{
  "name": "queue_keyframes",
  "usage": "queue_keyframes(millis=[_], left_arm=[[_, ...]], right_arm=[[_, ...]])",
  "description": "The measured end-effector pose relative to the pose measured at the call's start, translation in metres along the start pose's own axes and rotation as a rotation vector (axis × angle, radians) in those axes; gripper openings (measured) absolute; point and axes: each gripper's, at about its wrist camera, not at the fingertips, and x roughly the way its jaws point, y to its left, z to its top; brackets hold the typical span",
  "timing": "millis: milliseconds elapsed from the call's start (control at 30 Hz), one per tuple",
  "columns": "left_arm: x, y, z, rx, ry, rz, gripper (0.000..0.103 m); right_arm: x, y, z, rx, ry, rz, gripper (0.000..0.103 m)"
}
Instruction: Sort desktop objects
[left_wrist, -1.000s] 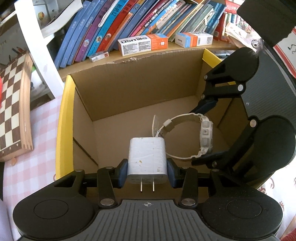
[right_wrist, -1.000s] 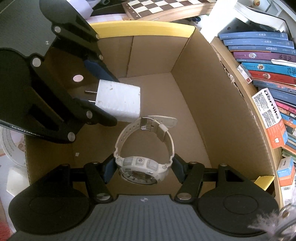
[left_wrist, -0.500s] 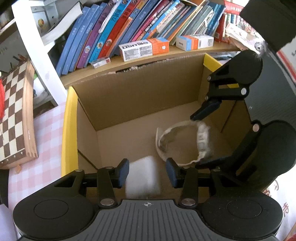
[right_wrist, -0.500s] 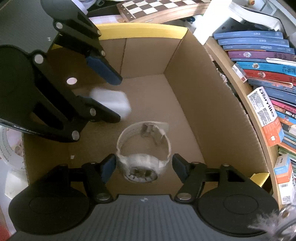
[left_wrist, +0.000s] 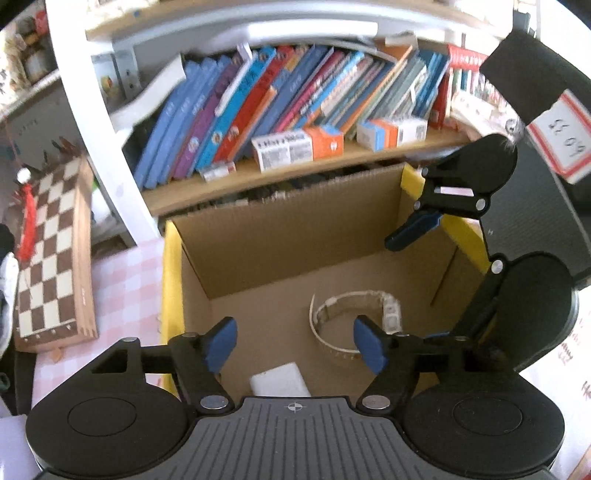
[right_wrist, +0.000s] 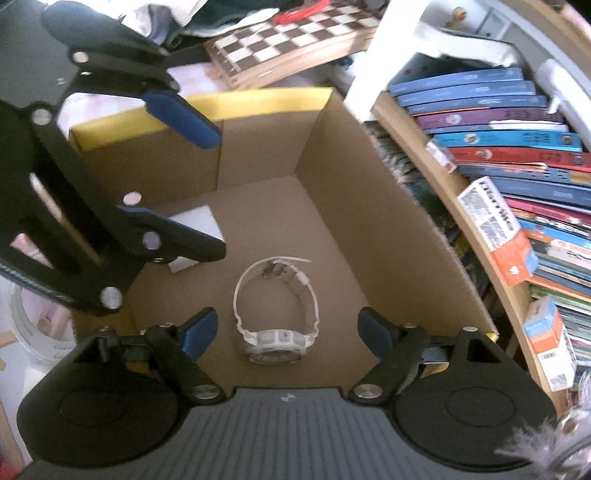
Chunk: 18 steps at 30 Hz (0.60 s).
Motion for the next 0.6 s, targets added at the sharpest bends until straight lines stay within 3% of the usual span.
queue_keyframes(millis=[600], left_arm=[[-0.12,-0.003,-0.014,0.0,-0.321,0.005,0.08]], right_arm=[[-0.115,0.038,-0.013,0.202,-0.175,-0.257,0.087]])
